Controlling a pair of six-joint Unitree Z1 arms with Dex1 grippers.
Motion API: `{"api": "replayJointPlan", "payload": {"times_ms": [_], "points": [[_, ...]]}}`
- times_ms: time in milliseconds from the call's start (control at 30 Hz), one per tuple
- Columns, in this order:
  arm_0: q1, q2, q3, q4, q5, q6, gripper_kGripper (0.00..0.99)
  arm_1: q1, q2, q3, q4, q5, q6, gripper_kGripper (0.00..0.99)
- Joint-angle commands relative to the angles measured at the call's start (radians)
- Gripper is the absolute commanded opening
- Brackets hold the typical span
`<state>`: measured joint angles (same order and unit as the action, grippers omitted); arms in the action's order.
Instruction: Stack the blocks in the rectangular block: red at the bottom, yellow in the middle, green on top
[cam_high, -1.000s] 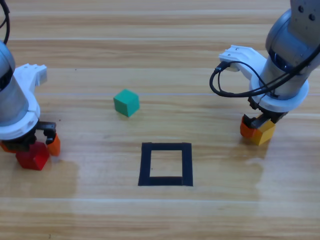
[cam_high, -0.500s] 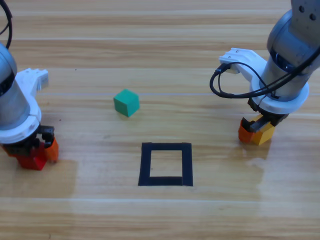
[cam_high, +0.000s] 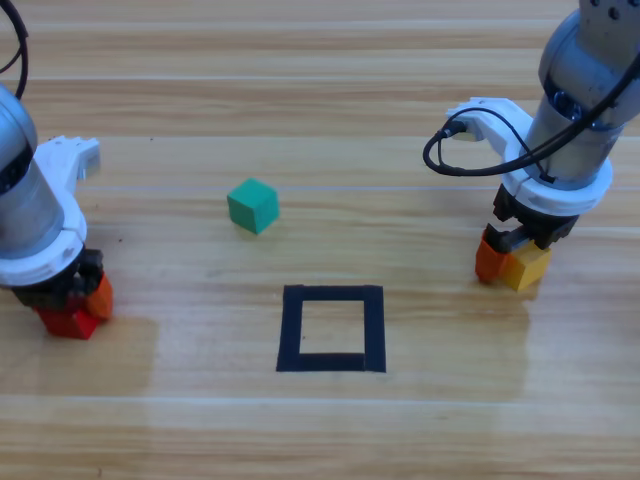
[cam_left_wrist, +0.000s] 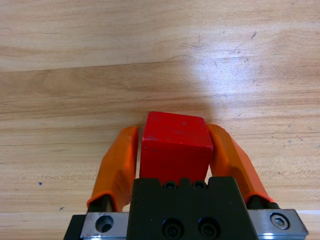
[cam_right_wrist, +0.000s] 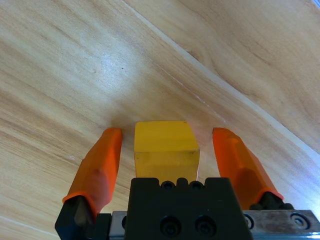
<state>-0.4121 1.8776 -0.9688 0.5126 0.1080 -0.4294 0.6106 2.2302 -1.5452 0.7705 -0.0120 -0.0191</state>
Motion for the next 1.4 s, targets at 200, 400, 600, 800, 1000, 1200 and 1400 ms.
{"api": "replayJointPlan", "payload": {"times_ms": [200,400,600,800,1000,1200,1400], "points": [[0.026,0.041,0.018,-0.002,0.010,0.001,0.457,-0.037,0.019,0.065,0.023,-0.034,-0.001,0.078],[0.029,0.034,0.010,0.001,0.007,0.009,0.255,-0.031,-0.027,0.077,0.032,-0.051,0.034,0.037],[0.033,0.012,-0.044,0.021,-0.031,0.029,0.118,-0.025,-0.078,0.103,0.033,-0.023,0.050,0.038],[0.033,0.057,-0.156,0.098,-0.166,0.090,0.041,-0.025,-0.092,0.120,0.032,-0.031,0.067,0.011],[-0.083,0.109,-0.263,0.115,-0.232,0.124,0.000,-0.025,-0.107,0.116,0.029,-0.020,0.113,0.012],[-0.235,0.149,-0.406,0.178,-0.191,0.077,0.000,-0.023,-0.188,0.128,0.029,-0.003,0.220,0.000],[-0.347,0.224,-0.604,0.336,-0.088,-0.068,0.000,0.043,-0.325,0.168,0.030,-0.055,0.410,0.000]]}}
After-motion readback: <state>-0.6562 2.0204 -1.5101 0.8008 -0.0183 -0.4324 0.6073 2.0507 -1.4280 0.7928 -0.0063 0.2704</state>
